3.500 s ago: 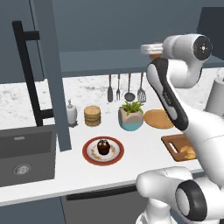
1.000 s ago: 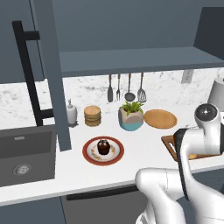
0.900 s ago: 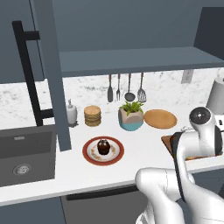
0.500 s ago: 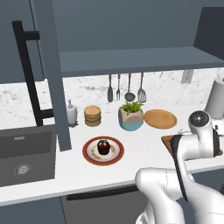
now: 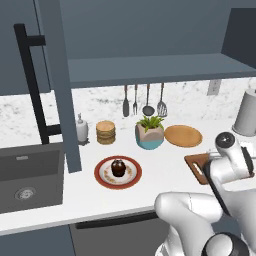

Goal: From the different types of pastries on the counter, select a croissant and place it on the cutting board. Then retrieve a jar of jam from the cabinet and place it alongside the croissant on the cutting board.

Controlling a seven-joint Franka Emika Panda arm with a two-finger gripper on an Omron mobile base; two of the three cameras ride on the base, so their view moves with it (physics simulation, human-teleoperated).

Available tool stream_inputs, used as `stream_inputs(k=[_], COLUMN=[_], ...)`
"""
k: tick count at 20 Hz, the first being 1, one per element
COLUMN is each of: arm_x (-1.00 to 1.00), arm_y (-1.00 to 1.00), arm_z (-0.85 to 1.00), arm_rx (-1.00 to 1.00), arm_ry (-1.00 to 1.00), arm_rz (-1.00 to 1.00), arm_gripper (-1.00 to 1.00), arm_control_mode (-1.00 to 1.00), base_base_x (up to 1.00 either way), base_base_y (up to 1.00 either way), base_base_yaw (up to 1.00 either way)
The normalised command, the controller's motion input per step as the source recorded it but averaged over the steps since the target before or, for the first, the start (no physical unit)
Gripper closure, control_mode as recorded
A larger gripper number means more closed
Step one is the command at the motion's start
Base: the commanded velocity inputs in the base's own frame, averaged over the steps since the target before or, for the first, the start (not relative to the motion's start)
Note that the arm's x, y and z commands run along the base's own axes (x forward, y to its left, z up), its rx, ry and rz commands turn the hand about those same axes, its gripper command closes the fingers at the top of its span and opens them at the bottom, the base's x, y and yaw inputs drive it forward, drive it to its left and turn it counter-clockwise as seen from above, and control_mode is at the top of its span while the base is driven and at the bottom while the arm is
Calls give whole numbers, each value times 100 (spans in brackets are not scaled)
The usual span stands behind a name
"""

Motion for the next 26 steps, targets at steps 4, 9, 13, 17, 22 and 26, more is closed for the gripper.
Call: stream_inputs(k=[4, 9, 13, 17, 22, 26], arm_x=[28, 45, 37, 20, 0, 9], arm_y=[-8, -6, -33, -28, 0, 0], arm_z=[-13, -39, -9, 0, -16, -22], arm_rx=[-2, 11, 8, 5, 1, 0], arm_ry=[11, -3, -8, -2, 0, -9], arm_rz=[-5, 0, 0, 0, 0, 0], arm_gripper=[100, 100, 100, 100, 100, 100], arm_control_mode=[-100, -100, -100, -100, -100, -100], base_base_x=[0, 0, 0, 0, 0, 0], base_base_y=[0, 0, 0, 0, 0, 0], base_base_yaw=[0, 0, 0, 0, 0, 0])
